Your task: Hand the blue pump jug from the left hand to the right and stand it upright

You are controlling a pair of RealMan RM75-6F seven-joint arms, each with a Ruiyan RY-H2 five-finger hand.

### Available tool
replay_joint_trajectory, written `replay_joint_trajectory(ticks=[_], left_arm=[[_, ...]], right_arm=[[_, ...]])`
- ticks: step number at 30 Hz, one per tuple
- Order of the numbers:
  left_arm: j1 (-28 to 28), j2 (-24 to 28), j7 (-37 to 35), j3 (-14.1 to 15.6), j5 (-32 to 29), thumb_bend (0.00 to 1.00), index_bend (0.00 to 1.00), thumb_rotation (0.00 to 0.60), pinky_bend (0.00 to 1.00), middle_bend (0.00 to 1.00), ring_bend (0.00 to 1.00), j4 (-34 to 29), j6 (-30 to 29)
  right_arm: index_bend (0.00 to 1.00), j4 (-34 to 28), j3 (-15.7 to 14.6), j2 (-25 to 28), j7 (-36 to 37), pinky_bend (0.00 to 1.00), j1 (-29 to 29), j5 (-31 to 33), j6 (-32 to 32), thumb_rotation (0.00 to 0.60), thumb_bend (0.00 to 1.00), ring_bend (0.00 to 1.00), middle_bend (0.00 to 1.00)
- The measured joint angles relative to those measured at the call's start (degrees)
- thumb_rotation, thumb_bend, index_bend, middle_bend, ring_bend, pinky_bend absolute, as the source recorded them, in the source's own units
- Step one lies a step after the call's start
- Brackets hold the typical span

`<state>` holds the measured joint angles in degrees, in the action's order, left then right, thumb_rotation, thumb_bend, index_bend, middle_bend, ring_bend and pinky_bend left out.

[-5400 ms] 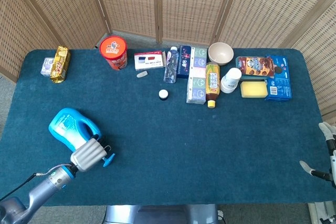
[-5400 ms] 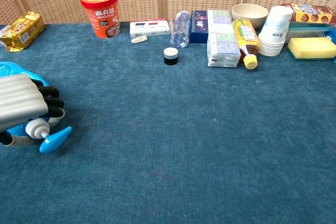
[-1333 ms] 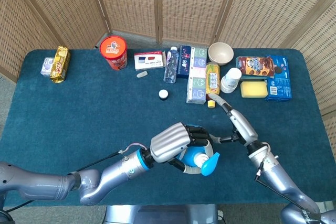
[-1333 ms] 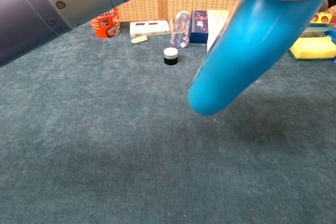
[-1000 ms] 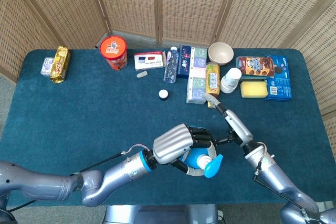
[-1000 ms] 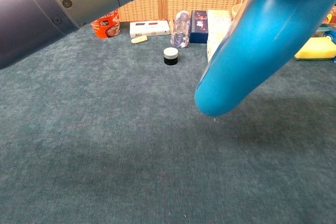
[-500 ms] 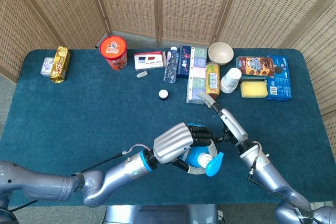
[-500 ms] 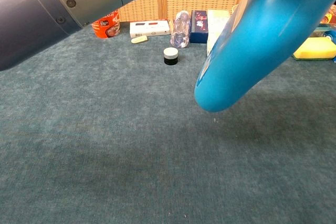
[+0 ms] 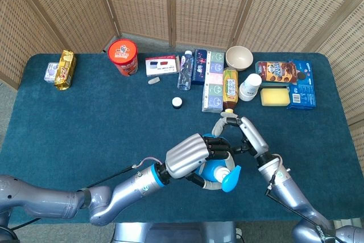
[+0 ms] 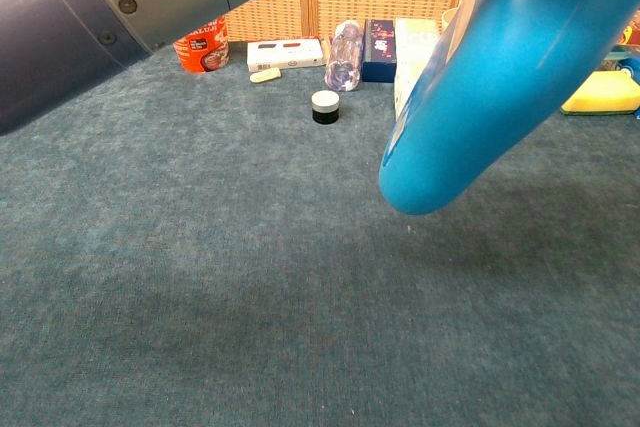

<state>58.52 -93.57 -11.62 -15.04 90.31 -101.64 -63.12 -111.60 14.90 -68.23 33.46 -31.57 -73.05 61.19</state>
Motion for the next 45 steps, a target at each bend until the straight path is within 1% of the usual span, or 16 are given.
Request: replay_joint_trajectory(ticks=[2, 4, 7, 10, 12, 14, 15, 17, 19, 22, 24, 30, 35, 38, 42, 45], left_arm=[[-0.05, 0.1, 0.23, -0.05, 0.0, 0.41, 0.67, 0.6, 0.68, 0.61, 0.48, -0.1, -0.09], [-0.11, 0.14, 0.37, -0.08, -0.1, 0.4, 0.66, 0.6, 0.68, 0.61, 0.46, -0.23, -0.16], [-0.18, 0.17, 0.81, -0.04, -0.26, 0.4, 0.66, 0.6, 0.68, 0.6, 0.44, -0.26, -0.14], [-0.33, 0.12, 1.43, 0.01, -0.57, 0.4, 0.65, 0.6, 0.68, 0.58, 0.43, -0.26, -0.2], [-0.42, 0.06, 1.71, 0.04, -0.87, 0.4, 0.64, 0.6, 0.68, 0.57, 0.41, -0.33, -0.17], [-0.48, 0.05, 1.89, 0.08, -1.08, 0.4, 0.63, 0.6, 0.67, 0.52, 0.38, -0.34, -0.08], [-0.48, 0.1, 1.97, 0.11, -1.19, 0.4, 0.61, 0.6, 0.65, 0.48, 0.34, -0.36, 0.08], [-0.5, 0.3, 2.23, 0.16, -1.39, 0.39, 0.55, 0.6, 0.61, 0.39, 0.28, -0.45, 0.31], [-0.53, 0.42, 2.55, 0.24, -1.38, 0.38, 0.47, 0.6, 0.54, 0.29, 0.21, -0.45, 0.39], [-0.61, 0.61, 3.03, 0.35, -1.43, 0.37, 0.35, 0.6, 0.45, 0.18, 0.13, -0.47, 0.5], [-0.64, 0.85, 3.19, 0.46, -1.54, 0.36, 0.31, 0.6, 0.43, 0.14, 0.08, -0.56, 0.74], [-0.75, 2.26, 4.94, 0.52, -2.98, 0.3, 0.26, 0.6, 0.34, 0.08, 0.01, -2.09, 2.12], [-0.92, 2.91, 5.25, 0.34, -3.45, 0.28, 0.23, 0.6, 0.3, 0.03, 0.0, -3.26, 2.33], [-0.98, 3.7, 5.58, 0.34, -3.62, 0.25, 0.19, 0.6, 0.23, 0.0, 0.0, -4.06, 2.73], [-1.01, 4.98, 6.19, 0.43, -4.03, 0.14, 0.08, 0.6, 0.12, 0.0, 0.0, -5.07, 3.6], [-0.99, 6.15, 7.12, 0.48, -4.7, 0.05, 0.02, 0.6, 0.08, 0.0, 0.0, -5.9, 4.52]], right_arm=[[0.78, -0.08, 0.03, -0.01, -0.75, 0.4, 0.1, 0.45, 0.09, 0.6, 0.29, 0.6, 0.85], [0.78, -0.19, 0.13, -0.05, -1.34, 0.58, 0.18, 0.76, 0.25, 0.6, 0.3, 0.62, 0.86], [0.79, -0.4, 0.25, -0.1, -1.93, 0.71, 0.36, 0.86, 0.53, 0.6, 0.31, 0.63, 0.86], [0.79, -0.72, 0.28, 0.01, -1.72, 0.76, 0.63, 0.48, 0.65, 0.6, 0.31, 0.64, 0.87], [0.79, -0.9, 0.36, 0.1, -1.32, 0.77, 0.79, 0.29, 0.7, 0.6, 0.32, 0.65, 0.88], [0.8, -0.95, 0.5, 0.18, -1.03, 0.77, 0.96, -0.04, 0.9, 0.6, 0.32, 0.65, 0.88], [0.81, -0.96, 0.54, 0.18, -1.03, 0.77, 1.06, -0.19, 1.08, 0.6, 0.33, 0.65, 0.88], [0.81, -0.98, 0.6, 0.15, -0.98, 0.77, 1.28, -0.53, 1.45, 0.6, 0.33, 0.65, 0.88], [0.82, -0.94, 0.65, 0.09, -0.91, 0.77, 1.41, -0.67, 1.59, 0.6, 0.33, 0.65, 0.88], [0.82, -0.89, 0.71, 0.08, -0.88, 0.77, 1.54, -0.75, 1.65, 0.6, 0.33, 0.65, 0.88], [0.82, -0.9, 0.72, 0.2, -0.89, 0.77, 1.63, -0.75, 1.6, 0.6, 0.33, 0.65, 0.88], [0.82, -1.17, 0.83, 0.63, -0.86, 0.77, 1.84, -0.74, 1.38, 0.6, 0.33, 0.65, 0.88], [0.82, -1.25, 0.92, 0.96, -0.78, 0.77, 1.93, -0.57, 1.02, 0.6, 0.33, 0.65, 0.88], [0.82, -1.3, 0.94, 1.07, -0.84, 0.77, 1.98, -0.5, 0.88, 0.6, 0.33, 0.64, 0.88], [0.82, -1.33, 0.98, 1.15, -0.78, 0.77, 2.03, -0.39, 0.74, 0.6, 0.33, 0.64, 0.88], [0.82, -1.38, 1.05, 1.23, -0.76, 0.77, 2.0, -0.25, 0.53, 0.6, 0.33, 0.64, 0.88]])
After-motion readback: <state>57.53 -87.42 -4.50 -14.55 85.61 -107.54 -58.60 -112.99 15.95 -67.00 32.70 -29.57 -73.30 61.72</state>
